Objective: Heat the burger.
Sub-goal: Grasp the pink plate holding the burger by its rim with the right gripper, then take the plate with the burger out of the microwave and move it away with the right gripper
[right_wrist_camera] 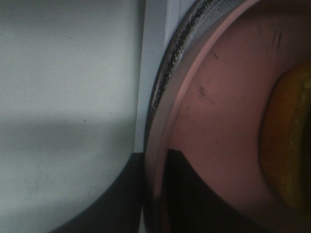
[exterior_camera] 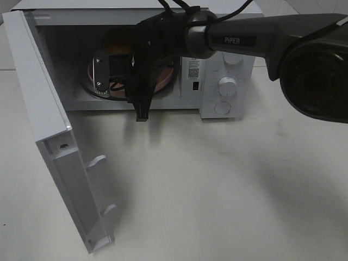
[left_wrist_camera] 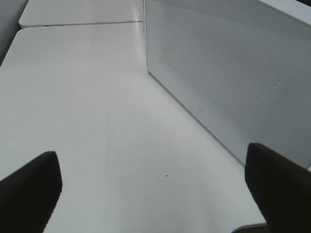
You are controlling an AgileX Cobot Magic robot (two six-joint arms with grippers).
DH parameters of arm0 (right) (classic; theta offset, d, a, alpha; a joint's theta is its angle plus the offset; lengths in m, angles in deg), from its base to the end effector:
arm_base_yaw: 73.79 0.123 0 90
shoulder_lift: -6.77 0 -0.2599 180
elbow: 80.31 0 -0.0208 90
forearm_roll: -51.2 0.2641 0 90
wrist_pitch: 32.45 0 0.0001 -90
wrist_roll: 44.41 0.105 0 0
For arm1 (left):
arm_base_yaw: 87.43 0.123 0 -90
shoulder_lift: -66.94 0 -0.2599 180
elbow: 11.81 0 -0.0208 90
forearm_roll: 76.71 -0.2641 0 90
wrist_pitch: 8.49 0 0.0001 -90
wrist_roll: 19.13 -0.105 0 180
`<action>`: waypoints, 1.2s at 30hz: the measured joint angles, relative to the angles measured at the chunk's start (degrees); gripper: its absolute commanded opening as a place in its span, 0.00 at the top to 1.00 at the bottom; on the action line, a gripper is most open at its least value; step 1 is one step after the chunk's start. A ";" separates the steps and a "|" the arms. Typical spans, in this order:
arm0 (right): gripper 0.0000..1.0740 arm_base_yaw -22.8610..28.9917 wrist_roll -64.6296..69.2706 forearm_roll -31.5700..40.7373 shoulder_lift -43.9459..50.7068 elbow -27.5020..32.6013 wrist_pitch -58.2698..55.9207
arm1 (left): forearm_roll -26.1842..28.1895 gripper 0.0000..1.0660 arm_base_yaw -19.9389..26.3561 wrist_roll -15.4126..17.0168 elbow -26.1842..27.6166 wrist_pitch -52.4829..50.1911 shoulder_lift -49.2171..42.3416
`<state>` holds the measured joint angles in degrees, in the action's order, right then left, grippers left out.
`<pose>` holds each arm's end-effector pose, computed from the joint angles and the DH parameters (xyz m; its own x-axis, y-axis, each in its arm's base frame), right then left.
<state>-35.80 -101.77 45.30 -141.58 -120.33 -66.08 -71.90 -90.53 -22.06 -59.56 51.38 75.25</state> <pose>0.4318 0.3296 0.1136 0.2312 -0.9408 -0.2479 -0.8214 -0.0522 -0.5680 0.0440 -0.0100 0.2795 -0.4342 0.0324 -0.9002 0.1230 0.9921 -0.0236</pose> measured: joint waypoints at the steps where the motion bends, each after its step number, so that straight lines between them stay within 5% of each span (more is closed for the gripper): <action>1: 1.00 0.00 0.00 0.00 0.00 0.00 0.00 | 0.00 0.09 0.00 0.00 0.00 0.00 0.00; 26: 1.00 0.69 0.17 -0.80 2.64 0.23 -3.09 | 0.00 0.09 0.00 0.00 0.00 0.00 0.00; 36: 1.00 0.74 0.06 -1.32 8.02 9.74 0.92 | 0.00 0.09 0.00 0.00 0.00 0.00 0.00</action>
<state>-35.05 -101.71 43.98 -133.56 -110.59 -65.16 -71.90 -90.53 -22.06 -59.56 51.38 75.25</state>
